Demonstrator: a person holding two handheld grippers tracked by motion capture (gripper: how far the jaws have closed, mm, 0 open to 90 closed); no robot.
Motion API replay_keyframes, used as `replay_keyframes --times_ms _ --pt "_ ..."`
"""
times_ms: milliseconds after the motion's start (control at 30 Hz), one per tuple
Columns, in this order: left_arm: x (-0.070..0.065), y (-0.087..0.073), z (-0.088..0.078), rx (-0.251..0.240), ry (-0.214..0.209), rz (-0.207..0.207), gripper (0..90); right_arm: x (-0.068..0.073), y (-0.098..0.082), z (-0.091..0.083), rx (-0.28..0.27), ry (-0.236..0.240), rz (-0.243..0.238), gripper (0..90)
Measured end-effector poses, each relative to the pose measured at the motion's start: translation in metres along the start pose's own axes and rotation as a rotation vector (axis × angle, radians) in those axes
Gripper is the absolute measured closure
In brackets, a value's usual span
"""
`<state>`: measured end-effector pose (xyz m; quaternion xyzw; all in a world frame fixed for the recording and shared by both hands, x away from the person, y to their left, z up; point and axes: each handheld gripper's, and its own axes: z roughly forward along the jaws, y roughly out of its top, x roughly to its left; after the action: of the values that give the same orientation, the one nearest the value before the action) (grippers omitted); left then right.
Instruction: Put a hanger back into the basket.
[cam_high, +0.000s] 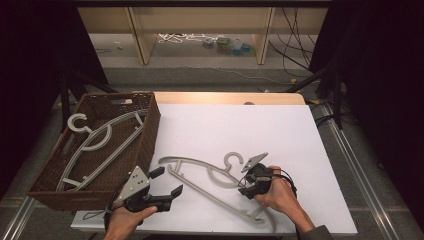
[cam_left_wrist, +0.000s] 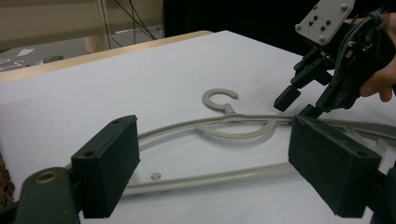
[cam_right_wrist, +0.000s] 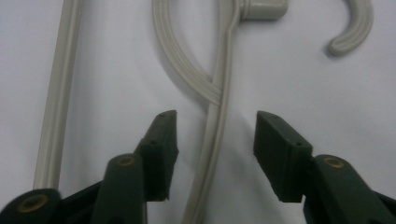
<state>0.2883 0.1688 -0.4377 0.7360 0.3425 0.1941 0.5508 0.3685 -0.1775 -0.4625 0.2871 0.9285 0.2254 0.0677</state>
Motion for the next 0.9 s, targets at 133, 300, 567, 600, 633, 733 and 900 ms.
replay_keyframes --times_ms 133,300,567,600,633,733,900 --pt "0.000 0.000 0.000 -0.001 -0.003 -0.003 16.5 -0.001 0.002 0.004 0.033 0.011 0.006 58.2" --pt "-0.001 -0.001 0.002 -0.005 -0.008 -0.019 16.5 -0.002 0.007 0.005 0.067 -0.001 0.001 62.9" --pt "0.000 -0.001 0.003 0.010 -0.020 0.016 16.5 -0.003 0.011 0.006 0.094 -0.002 0.003 69.3" --pt "0.000 -0.001 0.003 0.010 -0.020 0.016 16.5 -0.004 0.012 0.006 0.104 -0.002 0.008 70.3" --pt "-0.001 -0.001 0.003 0.007 -0.016 0.004 16.5 -0.004 0.013 0.007 0.109 -0.004 0.006 71.1" --pt "0.000 -0.001 0.003 0.017 -0.010 0.015 16.5 -0.004 0.016 0.007 0.129 -0.008 0.009 72.8" --pt "0.001 -0.001 0.002 0.019 -0.006 0.012 16.6 -0.007 0.017 0.008 0.137 -0.009 0.040 79.7"
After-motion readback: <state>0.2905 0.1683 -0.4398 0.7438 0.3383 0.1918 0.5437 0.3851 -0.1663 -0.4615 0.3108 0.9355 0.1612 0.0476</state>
